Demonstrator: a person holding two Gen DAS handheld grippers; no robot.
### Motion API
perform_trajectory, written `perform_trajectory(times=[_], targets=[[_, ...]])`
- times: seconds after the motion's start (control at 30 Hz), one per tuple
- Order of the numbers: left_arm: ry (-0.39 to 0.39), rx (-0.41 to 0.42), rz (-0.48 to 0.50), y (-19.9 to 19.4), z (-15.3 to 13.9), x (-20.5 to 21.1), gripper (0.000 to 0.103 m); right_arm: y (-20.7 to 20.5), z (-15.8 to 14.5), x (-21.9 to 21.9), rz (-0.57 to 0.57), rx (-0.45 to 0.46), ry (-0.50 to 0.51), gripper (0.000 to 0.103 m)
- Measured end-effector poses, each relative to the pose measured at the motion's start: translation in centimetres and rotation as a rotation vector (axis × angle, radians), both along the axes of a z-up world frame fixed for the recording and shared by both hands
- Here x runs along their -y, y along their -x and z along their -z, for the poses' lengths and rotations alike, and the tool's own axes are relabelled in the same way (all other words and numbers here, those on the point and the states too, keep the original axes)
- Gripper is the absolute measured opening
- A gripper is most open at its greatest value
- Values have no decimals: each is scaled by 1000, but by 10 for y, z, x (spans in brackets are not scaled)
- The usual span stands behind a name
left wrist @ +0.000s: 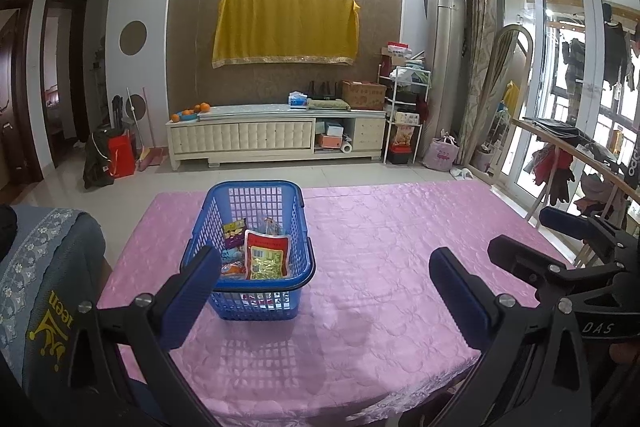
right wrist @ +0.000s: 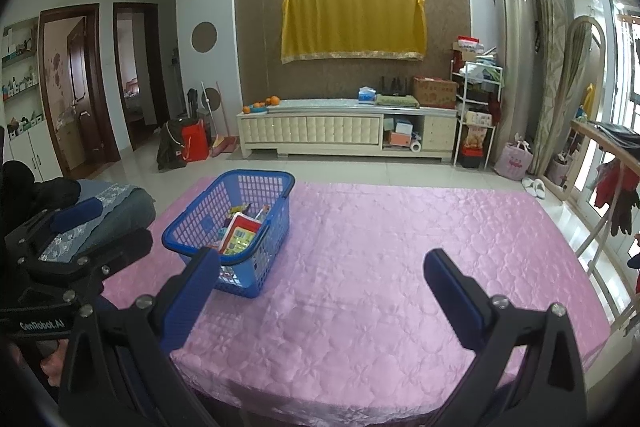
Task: Organize snacks
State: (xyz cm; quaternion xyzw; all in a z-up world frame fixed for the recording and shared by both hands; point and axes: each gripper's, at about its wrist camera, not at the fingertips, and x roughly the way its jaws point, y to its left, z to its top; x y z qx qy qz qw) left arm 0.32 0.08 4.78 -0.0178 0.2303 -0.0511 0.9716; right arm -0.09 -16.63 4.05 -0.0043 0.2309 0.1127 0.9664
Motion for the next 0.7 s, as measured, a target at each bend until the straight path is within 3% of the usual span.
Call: perform_trajectory(times=[0.7], targets=[[9, -7, -2, 1, 2, -2, 103, 0, 4, 0, -2, -14, -6, 103]])
